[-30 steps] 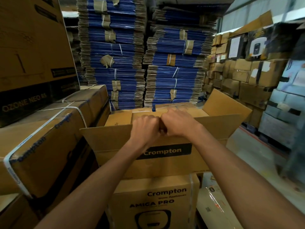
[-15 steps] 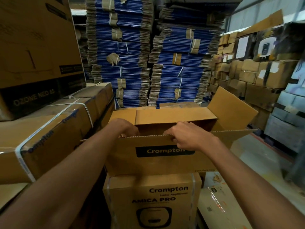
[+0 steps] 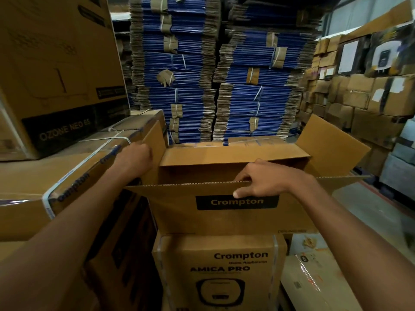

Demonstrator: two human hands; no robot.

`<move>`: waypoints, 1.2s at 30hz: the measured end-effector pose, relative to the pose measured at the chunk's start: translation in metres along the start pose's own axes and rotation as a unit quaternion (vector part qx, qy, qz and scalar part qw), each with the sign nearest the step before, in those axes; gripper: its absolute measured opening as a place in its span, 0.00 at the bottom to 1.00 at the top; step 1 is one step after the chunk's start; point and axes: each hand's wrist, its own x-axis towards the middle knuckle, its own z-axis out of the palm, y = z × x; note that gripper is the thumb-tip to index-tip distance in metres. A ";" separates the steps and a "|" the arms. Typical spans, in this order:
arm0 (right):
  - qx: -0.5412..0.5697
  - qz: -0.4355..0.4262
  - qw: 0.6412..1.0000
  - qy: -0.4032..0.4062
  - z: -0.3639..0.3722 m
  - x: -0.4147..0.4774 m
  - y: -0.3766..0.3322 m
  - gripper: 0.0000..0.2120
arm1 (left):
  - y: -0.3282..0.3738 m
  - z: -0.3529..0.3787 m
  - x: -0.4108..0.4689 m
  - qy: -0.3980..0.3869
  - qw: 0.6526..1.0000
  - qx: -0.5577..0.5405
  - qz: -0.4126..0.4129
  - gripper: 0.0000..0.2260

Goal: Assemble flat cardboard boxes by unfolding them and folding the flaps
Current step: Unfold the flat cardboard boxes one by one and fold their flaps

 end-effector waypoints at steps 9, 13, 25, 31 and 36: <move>0.179 0.142 0.963 -0.143 -0.027 0.041 0.012 0.20 | -0.009 0.021 -0.034 0.060 0.997 -0.053 -0.001 0.19; 0.064 0.209 0.963 -0.157 -0.003 0.069 0.019 0.29 | -0.008 0.025 -0.043 0.057 0.998 -0.026 0.003 0.21; -0.047 0.208 0.958 0.193 -0.029 0.119 0.039 0.29 | -0.020 0.028 -0.045 0.025 0.994 -0.103 -0.016 0.24; -0.074 0.241 0.955 0.158 -0.046 0.156 0.067 0.41 | -0.016 0.031 -0.045 0.029 0.996 -0.073 0.046 0.24; -0.011 0.180 0.942 0.284 -0.042 0.174 0.070 0.39 | -0.022 0.030 -0.042 0.018 0.995 -0.071 0.062 0.25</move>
